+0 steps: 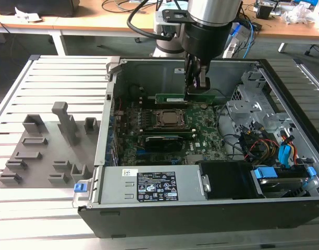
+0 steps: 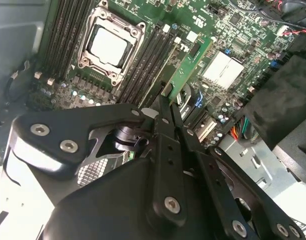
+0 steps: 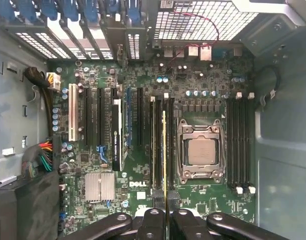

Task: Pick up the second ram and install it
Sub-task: 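Insert the second ram into the second slot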

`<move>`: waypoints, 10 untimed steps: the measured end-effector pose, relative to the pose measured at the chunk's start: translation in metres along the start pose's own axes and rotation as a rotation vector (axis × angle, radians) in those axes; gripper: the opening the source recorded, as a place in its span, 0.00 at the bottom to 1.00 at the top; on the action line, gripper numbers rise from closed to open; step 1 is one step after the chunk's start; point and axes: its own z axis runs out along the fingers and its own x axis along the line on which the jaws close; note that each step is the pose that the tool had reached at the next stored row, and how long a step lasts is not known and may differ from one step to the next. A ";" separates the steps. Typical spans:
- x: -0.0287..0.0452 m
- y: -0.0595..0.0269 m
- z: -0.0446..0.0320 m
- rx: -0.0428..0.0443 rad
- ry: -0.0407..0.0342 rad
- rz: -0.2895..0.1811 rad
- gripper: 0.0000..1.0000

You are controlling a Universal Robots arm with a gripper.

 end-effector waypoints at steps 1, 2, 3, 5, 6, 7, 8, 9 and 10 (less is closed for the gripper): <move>0.0000 0.0000 0.0002 0.0000 0.0000 0.000 0.13; 0.0001 -0.0001 0.0019 0.0000 0.0000 0.000 0.13; 0.0002 -0.0001 0.0048 0.0000 -0.0001 0.000 0.13; 0.0004 -0.0002 0.0080 0.0000 0.0001 0.000 0.13; 0.0005 -0.0003 0.0113 0.0000 0.0000 0.000 0.13; 0.0006 -0.0003 0.0132 0.0000 0.0000 0.000 0.13; 0.0007 -0.0004 0.0148 0.0000 0.0000 0.000 0.13; 0.0007 -0.0004 0.0157 0.0000 0.0000 0.000 0.13; 0.0008 -0.0004 0.0171 0.0000 0.0000 0.000 0.13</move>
